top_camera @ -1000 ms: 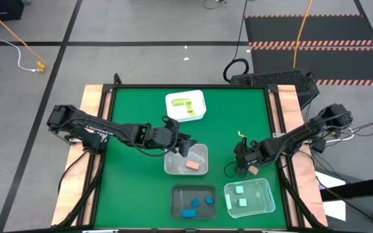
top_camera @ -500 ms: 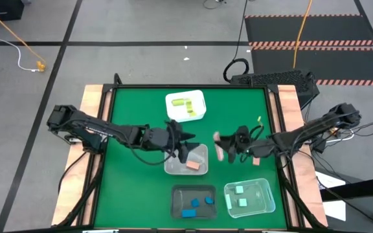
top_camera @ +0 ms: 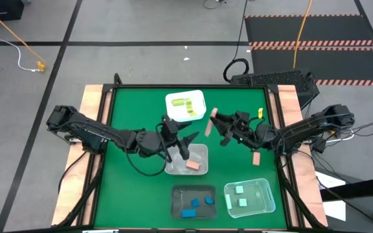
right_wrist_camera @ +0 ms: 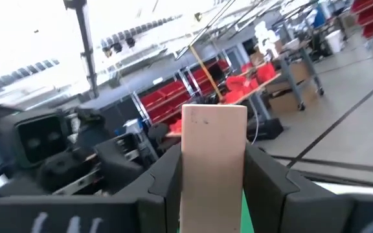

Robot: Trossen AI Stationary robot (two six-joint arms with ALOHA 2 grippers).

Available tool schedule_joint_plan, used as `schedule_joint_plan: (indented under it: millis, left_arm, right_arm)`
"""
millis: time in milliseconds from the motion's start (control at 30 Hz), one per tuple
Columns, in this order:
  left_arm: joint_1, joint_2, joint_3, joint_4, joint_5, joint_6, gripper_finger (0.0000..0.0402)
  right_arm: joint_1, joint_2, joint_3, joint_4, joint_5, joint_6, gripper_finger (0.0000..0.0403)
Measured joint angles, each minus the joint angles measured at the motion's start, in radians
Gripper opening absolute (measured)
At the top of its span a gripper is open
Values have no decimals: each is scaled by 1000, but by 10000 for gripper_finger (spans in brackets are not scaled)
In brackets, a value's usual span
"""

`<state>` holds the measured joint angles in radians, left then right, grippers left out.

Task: Sort & place blocks by color
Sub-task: Put the bottom light brown block into the gray bin

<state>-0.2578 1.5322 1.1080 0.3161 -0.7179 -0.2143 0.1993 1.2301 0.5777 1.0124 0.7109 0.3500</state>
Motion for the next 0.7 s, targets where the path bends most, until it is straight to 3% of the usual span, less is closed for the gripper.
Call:
schedule_joint_plan:
  millis: [267, 467, 700]
  left_arm:
    - [8, 0, 0, 3, -22, 145, 237]
    - [34, 0, 0, 2, -29, 164, 237]
    - [59, 0, 0, -1, -126, 185, 237]
  right_arm:
    - [-62, 95, 72, 67, -44, -10, 108]
    - [-75, 175, 211, 48, -115, -159, 108]
    - [-75, 244, 331, -30, -199, -231, 108]
